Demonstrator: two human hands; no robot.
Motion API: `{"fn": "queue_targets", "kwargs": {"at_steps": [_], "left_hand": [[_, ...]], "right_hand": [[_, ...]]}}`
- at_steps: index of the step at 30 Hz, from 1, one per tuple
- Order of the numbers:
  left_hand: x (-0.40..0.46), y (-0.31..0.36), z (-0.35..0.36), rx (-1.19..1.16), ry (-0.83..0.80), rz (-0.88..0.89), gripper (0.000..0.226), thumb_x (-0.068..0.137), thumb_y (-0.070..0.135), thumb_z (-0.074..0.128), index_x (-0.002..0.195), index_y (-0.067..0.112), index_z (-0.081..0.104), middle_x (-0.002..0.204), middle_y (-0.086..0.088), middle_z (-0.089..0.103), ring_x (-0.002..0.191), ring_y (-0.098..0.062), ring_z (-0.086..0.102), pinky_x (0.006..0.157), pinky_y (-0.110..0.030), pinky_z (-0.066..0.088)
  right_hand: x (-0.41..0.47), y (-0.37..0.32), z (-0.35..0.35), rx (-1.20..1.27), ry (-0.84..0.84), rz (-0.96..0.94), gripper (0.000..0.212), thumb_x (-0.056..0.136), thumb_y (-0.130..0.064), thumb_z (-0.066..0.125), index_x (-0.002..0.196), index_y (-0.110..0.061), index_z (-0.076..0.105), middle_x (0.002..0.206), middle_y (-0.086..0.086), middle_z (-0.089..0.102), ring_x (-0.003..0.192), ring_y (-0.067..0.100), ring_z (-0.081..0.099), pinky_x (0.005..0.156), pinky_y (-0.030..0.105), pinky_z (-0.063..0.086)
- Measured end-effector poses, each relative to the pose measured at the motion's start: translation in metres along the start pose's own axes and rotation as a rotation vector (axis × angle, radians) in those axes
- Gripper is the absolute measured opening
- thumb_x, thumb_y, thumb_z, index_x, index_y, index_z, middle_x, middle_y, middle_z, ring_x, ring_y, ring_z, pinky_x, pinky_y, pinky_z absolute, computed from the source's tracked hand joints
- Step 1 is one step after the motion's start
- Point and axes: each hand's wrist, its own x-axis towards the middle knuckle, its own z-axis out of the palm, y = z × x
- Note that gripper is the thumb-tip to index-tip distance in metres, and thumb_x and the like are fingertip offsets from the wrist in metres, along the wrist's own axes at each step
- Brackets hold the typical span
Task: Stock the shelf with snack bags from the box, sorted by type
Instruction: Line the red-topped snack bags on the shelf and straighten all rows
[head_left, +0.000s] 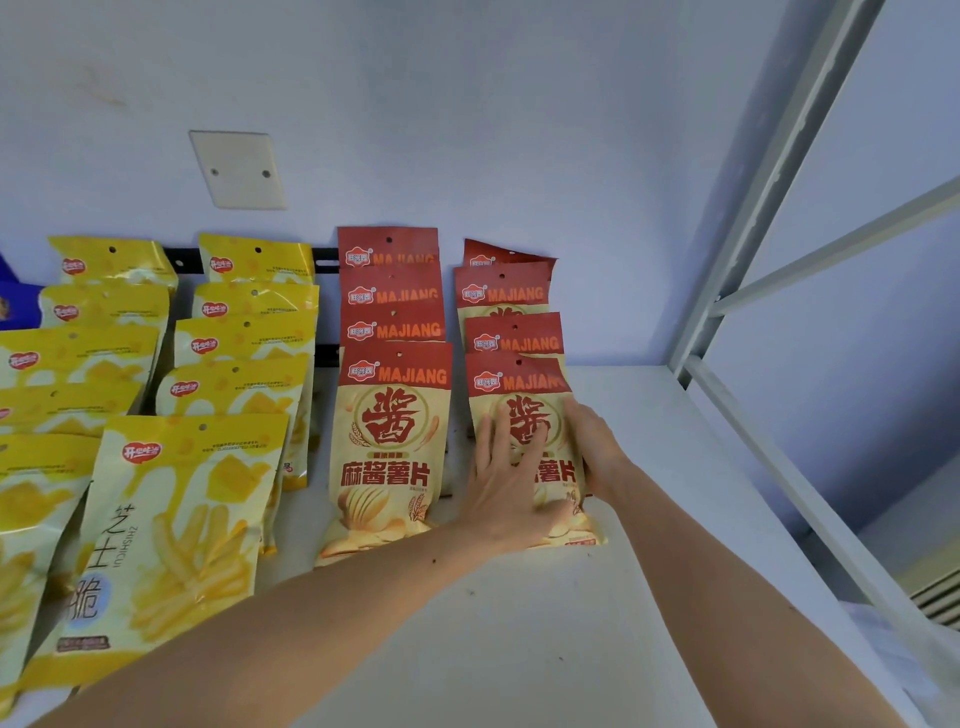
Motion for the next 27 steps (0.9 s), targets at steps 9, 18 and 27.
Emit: {"fn": "queue_targets", "kwargs": {"at_steps": [9, 18, 27], "left_hand": [[-0.004, 0.000, 0.005, 0.031, 0.008, 0.018, 0.087, 0.092, 0.059, 0.041, 0.151, 0.034, -0.017, 0.148, -0.003, -0.045, 0.133, -0.026, -0.047, 0.110, -0.049, -0.022], [0.001, 0.000, 0.004, 0.072, 0.039, 0.029, 0.088, 0.091, 0.067, 0.032, 0.148, 0.032, -0.025, 0.147, -0.002, -0.047, 0.130, -0.020, -0.050, 0.109, -0.048, -0.027], [0.027, 0.011, -0.003, 0.230, 0.134, 0.169, 0.089, 0.089, 0.071, 0.029, 0.153, 0.024, -0.010, 0.154, -0.001, -0.036, 0.138, -0.017, -0.040, 0.117, -0.049, -0.015]], "right_hand": [[-0.012, 0.003, -0.003, 0.008, -0.024, -0.021, 0.039, 0.100, -0.032, 0.034, 0.114, -0.009, 0.062, 0.101, 0.015, 0.074, 0.090, 0.032, 0.072, 0.081, 0.046, 0.059], [-0.008, -0.003, -0.006, -0.043, -0.014, -0.079, 0.043, 0.102, -0.039, 0.034, 0.110, -0.010, 0.064, 0.096, 0.010, 0.076, 0.087, 0.027, 0.074, 0.068, 0.034, 0.059], [0.043, -0.052, -0.016, -0.147, 0.098, -0.150, 0.042, 0.101, -0.047, 0.036, 0.123, -0.013, 0.050, 0.128, 0.001, 0.053, 0.116, 0.018, 0.049, 0.100, 0.036, 0.036]]}}
